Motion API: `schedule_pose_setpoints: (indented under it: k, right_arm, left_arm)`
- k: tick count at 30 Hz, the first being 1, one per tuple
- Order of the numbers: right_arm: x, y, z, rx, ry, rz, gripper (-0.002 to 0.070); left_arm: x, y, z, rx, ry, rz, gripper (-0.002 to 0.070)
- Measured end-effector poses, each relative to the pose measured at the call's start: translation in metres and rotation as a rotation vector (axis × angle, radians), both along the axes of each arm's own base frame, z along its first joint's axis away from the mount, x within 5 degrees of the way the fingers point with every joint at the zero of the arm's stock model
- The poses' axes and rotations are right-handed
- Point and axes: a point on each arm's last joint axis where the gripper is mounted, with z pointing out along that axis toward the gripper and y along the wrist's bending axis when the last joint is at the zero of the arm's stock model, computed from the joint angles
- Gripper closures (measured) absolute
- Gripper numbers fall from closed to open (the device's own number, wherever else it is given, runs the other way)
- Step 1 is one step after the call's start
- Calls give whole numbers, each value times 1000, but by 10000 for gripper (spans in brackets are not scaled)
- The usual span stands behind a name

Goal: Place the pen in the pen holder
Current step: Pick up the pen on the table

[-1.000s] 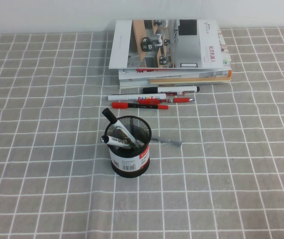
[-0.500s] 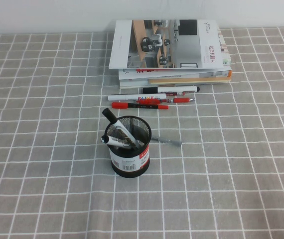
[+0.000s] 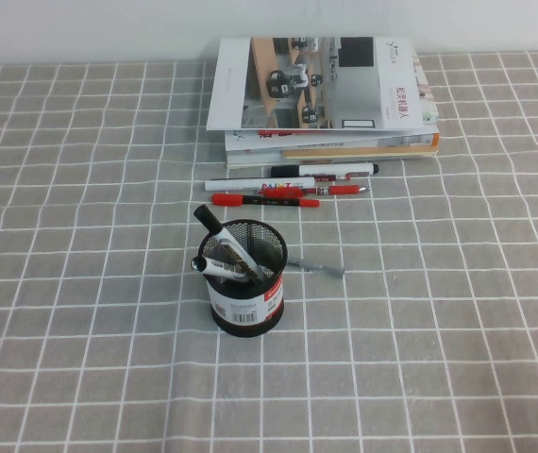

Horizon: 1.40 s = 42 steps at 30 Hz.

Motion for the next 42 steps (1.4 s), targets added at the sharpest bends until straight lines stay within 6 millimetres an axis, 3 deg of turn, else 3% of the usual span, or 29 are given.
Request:
schedule_pose_setpoints:
  k: [5,8,12,17,21,25,30,34,38,42]
  right_arm:
    - [-4,12,41,-375,-115,86,688]
    - [7,16,70,-612,-115,92,688]
    - [39,29,110,-835,-97,158,688]
    - [102,60,145,-1027,-87,403,688]
    - [158,84,149,-1132,-41,649,688]
    - [210,99,144,-1148,138,843,688]
    - [275,112,116,-1151,509,1061,688]
    - [314,131,100,-1267,730,1152,688]
    - [351,166,84,-1422,754,1131,688]
    - [372,208,69,-1483,686,1144,688]
  left_arm:
    - [0,0,0,0,0,0,678]
    - [0,0,0,0,0,0,678]
    - [0,0,0,0,0,0,678]
    - [0,0,0,0,0,0,678]
    - [0,0,0,0,0,0,678]
    - [0,0,0,0,0,0,678]
    - [0,0,0,0,0,0,678]
    - [0,0,0,0,0,0,678]
    - [0,0,0,0,0,0,678]
    - [0,0,0,0,0,0,678]
